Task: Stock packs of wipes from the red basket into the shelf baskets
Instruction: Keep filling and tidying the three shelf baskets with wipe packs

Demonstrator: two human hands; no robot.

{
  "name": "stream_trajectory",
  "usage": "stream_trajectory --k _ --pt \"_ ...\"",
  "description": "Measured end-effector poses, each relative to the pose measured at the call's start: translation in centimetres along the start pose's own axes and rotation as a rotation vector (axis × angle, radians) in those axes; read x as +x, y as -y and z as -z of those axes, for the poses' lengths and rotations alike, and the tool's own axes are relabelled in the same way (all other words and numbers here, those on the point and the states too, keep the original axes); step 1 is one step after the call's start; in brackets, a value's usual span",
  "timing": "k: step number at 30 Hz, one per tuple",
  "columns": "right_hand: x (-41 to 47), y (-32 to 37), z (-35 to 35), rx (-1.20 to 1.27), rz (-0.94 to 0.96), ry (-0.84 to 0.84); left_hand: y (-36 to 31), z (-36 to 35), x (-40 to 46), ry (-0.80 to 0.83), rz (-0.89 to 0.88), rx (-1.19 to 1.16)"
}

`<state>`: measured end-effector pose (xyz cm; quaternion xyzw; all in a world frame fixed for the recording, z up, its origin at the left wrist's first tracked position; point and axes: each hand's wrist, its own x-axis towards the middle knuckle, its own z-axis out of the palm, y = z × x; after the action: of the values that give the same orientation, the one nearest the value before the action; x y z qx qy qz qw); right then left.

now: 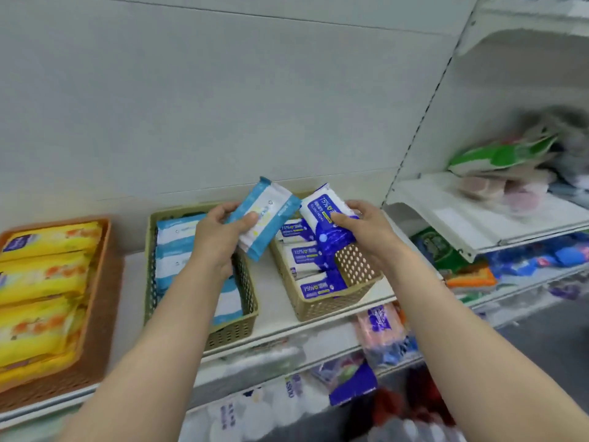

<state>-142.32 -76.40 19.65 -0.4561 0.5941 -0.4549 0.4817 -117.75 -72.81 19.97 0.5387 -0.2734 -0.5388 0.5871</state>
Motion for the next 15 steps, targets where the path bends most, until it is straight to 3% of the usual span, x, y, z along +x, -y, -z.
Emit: stream_trajectory --k 6,10,15 --pt "5.8 -0.2 1.0 -0.254 -0.055 0.354 1.6 -0.4 0.4 -0.116 -0.009 0.016" --pt "7.4 -1.0 0.5 -0.696 -0.027 0.648 2.2 0.0 0.2 -0.179 -0.018 0.027" --pt "7.8 -1.7 -0.6 -0.963 0.075 0.765 2.3 -0.9 0.3 -0.252 -0.033 0.014"
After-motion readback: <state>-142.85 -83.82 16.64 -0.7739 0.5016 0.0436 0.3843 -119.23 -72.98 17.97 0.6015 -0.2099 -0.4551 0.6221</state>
